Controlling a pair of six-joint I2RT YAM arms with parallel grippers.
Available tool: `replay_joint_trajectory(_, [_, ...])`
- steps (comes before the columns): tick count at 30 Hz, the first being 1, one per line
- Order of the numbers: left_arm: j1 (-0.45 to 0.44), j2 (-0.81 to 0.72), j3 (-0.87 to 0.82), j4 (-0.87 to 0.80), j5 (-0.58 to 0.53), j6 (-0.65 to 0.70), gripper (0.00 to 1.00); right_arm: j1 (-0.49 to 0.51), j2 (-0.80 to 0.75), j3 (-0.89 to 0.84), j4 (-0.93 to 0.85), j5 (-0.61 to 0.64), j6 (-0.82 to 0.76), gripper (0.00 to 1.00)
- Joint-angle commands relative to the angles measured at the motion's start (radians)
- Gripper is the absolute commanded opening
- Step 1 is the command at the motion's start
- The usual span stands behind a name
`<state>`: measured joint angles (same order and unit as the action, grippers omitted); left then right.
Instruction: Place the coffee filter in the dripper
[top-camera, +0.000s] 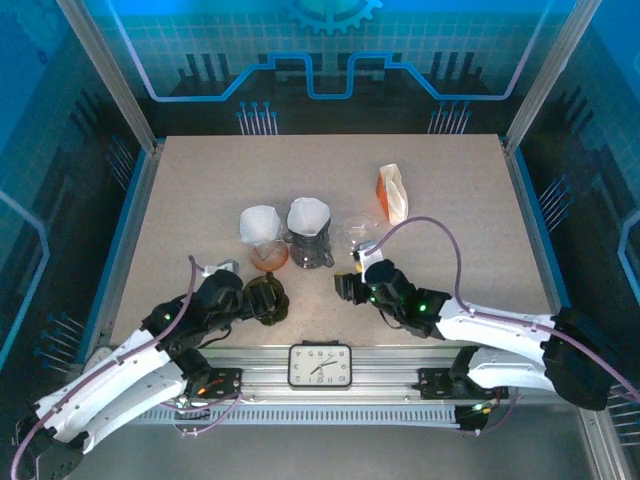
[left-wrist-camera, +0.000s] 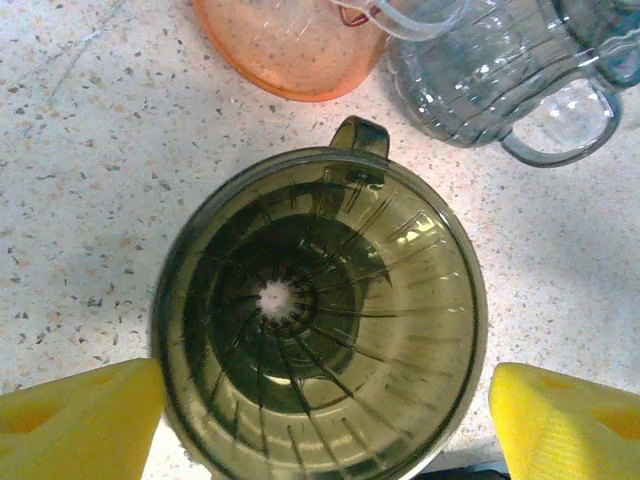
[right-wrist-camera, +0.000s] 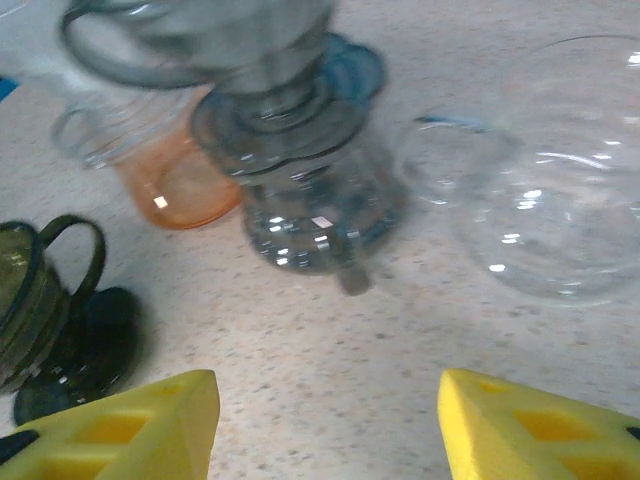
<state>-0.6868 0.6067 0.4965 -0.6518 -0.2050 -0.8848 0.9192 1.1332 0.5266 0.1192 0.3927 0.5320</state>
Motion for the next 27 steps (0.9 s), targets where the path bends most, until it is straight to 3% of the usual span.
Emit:
replay_joint_trajectory(1, [0.006, -0.027, 0.035, 0.018, 0.032, 0.028, 0.88, -0.109, -0.012, 0.062, -0.173, 0.005, 0.021, 0.61])
replay_joint_trajectory(6, [0.005, -0.024, 0.038, 0.051, 0.067, 0.035, 0.90, -0.287, 0.084, 0.175, -0.237, -0.105, -0.004, 0.61])
replay_joint_trajectory(12, [0.006, -0.031, 0.053, 0.062, 0.088, 0.046, 0.94, -0.404, 0.233, 0.288, -0.211, -0.152, -0.016, 0.62])
replay_joint_trajectory(21, [0.005, -0.063, 0.047, 0.057, 0.093, 0.048, 0.99, -0.473, 0.465, 0.513, -0.318, -0.182, -0.004, 0.61])
replay_joint_trajectory(27, [0.004, -0.087, 0.050, 0.044, 0.082, 0.056, 0.99, -0.487, 0.537, 0.578, -0.419, -0.190, 0.008, 0.53])
